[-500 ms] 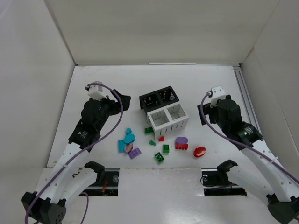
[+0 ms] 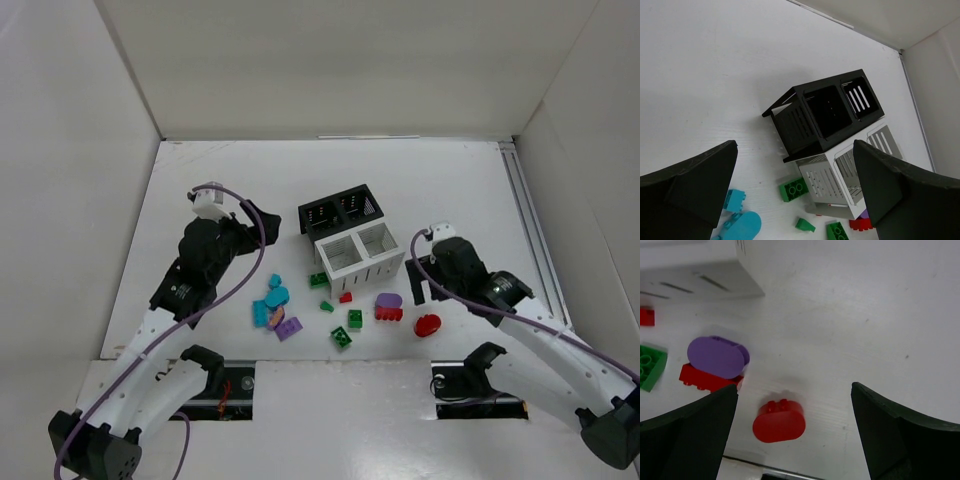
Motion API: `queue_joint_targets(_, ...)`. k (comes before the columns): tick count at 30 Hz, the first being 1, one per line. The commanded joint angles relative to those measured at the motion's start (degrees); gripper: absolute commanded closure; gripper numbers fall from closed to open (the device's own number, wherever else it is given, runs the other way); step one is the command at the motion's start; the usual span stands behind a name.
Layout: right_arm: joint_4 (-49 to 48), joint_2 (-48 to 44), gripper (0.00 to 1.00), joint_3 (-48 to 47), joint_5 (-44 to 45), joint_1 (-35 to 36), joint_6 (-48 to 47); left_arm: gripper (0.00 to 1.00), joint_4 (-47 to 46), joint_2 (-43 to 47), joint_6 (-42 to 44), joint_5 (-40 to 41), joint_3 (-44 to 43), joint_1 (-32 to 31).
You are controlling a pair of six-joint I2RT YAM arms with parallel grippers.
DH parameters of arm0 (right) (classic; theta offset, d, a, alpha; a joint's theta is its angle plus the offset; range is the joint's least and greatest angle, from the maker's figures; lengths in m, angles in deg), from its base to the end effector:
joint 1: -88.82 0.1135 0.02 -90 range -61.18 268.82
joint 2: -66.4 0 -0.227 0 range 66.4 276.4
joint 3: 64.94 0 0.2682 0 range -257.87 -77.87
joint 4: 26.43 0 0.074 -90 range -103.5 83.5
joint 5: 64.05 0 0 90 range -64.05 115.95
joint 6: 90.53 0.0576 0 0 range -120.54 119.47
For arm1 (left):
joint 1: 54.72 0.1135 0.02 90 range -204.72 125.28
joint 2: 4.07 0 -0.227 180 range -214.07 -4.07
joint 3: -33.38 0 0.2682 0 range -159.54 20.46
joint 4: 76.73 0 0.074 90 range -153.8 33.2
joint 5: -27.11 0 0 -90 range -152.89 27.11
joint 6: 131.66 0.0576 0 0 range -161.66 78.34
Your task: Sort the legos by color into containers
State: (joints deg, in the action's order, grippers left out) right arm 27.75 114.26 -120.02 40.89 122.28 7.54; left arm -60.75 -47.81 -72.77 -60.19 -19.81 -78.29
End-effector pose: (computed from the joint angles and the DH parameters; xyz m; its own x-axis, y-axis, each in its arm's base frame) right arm 0.1936 0.1102 0.2208 -0.6579 -0.2722 -0.7022 -0.2965 0.9507 -0.0907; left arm 0.2314 -0.0980 0.2995 -0.2735 -0.4438 -0.8534 0.2514 0.8234 -0.5087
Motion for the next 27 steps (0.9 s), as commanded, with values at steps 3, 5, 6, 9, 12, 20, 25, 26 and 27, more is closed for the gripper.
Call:
queue_joint_targets(3,3.03,-0.57,0.0,5.4,-1.05,3.2,18.43,0.0,-1.47,1.47,-1.23,-0.15,2.03,0.02)
queue_joint_targets(5,5.49,0.04,0.0,6.37,-1.05,3.81,21.44,0.0,-1.47,1.47,-1.23,-0.77,2.56,0.02)
queue_joint_targets(6,5.5,0.04,0.0,7.95,-1.05,3.81,24.59,0.0,-1.47,1.47,-1.23,-0.77,2.57,0.02)
queue_joint_targets(9,2.63,0.04,0.0,11.03,-1.05,4.52,28.48,0.0,-1.47,1.47,-1.23,-1.29,3.88,0.02)
queue_joint_targets(12,-2.91,0.04,0.0,14.37,-2.72,4.52,30.33,0.0,-2.08,1.47,-1.23,-1.29,4.59,0.02)
queue_joint_targets(20,-4.68,1.28,0.06,18.06,-2.72,5.57,35.16,0.0,-2.08,-0.9,-1.23,-1.29,4.59,0.02)
queue_joint_targets(25,-8.55,1.28,0.18,21.05,-3.34,5.57,36.22,0.0,-1.55,-1.52,-1.75,-1.29,4.59,0.02)
queue_joint_targets(26,-9.17,1.28,0.21,21.06,-3.34,5.57,36.74,0.0,-1.55,-1.52,-1.76,-1.29,4.59,0.02)
queue_joint_targets(27,-9.87,1.28,0.25,21.67,-3.34,5.57,36.75,0.0,-1.55,-1.52,-1.76,-1.29,4.59,0.02)
